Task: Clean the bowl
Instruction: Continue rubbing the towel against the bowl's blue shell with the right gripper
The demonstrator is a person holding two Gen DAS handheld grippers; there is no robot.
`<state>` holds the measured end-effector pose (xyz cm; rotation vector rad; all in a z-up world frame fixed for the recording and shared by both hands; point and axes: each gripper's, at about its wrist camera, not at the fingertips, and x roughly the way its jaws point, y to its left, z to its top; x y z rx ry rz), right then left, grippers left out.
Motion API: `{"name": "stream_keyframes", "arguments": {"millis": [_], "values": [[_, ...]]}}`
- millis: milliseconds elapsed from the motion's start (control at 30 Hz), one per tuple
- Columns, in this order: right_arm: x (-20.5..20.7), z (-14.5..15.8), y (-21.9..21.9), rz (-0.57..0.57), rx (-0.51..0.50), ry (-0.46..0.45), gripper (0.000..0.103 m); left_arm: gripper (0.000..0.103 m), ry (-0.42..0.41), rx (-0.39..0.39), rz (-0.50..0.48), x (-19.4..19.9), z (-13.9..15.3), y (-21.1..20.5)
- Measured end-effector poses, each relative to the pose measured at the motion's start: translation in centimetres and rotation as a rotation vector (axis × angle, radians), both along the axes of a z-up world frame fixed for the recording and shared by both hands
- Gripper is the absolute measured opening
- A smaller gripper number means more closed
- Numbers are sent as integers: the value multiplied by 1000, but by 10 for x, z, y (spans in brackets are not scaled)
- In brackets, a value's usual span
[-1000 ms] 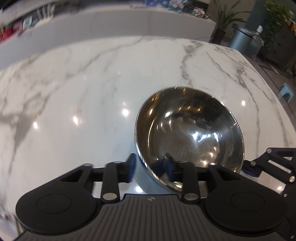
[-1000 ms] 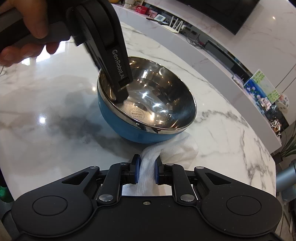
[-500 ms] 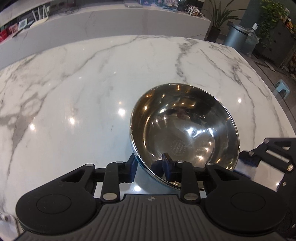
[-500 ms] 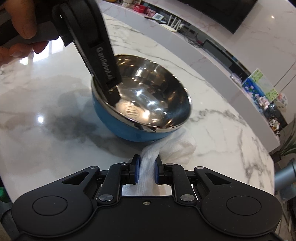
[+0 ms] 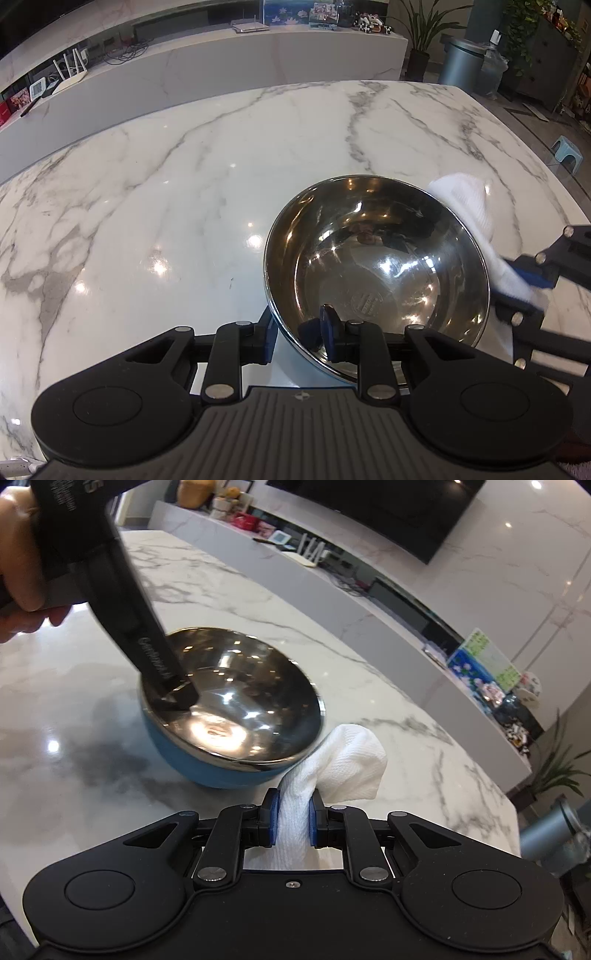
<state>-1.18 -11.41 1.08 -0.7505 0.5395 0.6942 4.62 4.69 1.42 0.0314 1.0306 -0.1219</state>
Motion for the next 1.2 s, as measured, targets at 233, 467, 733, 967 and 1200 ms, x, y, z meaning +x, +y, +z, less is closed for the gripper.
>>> {"name": "stream_keyframes", "arguments": {"millis": [233,467,733,967,1200], "values": [[-4,-7,6,24,-29,44,14,23,-3,0,4,0,-1,0],[-9,-12,10,58,-47,81,14,23,-2,-6,20,-1,-1,1],[-11,-15,13,70,-56,93,14,41,40,-64,74,-1,-5,5],[-15,-13,12,95,-43,114,14,42,46,-71,85,-2,-6,2],[-14,-11,9,83,-40,82,14,39,37,-65,72,-1,-6,4]]}}
